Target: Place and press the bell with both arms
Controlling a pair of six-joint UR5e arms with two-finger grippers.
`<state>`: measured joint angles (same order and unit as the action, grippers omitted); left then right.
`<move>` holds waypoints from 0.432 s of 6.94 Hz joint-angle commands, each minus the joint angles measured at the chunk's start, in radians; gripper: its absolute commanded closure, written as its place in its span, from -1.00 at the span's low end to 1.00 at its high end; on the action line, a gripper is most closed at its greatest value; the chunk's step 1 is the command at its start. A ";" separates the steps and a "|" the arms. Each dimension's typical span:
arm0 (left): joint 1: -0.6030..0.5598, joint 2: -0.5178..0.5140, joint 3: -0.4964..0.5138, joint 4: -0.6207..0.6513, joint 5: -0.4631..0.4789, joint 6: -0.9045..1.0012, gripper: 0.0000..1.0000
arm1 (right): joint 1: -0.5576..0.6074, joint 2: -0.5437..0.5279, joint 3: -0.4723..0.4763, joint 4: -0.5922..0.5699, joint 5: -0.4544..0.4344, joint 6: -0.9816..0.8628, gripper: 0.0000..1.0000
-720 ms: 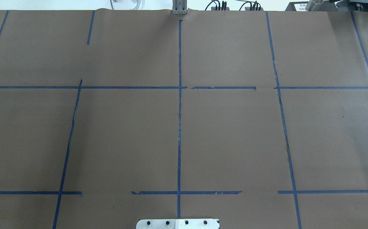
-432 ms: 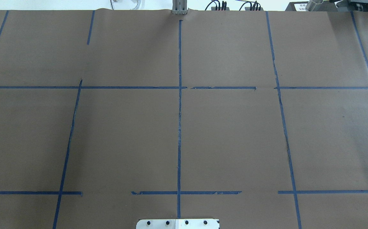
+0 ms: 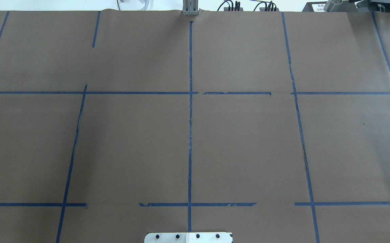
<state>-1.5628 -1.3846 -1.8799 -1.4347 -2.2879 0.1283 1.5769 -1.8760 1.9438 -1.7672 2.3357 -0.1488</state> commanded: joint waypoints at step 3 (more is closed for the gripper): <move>0.025 0.068 -0.051 -0.260 -0.134 -0.037 -1.00 | 0.000 0.000 0.001 0.000 0.001 -0.002 -1.00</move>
<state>-1.5562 -1.3546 -1.9168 -1.6221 -2.3888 0.1232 1.5770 -1.8760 1.9451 -1.7671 2.3362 -0.1491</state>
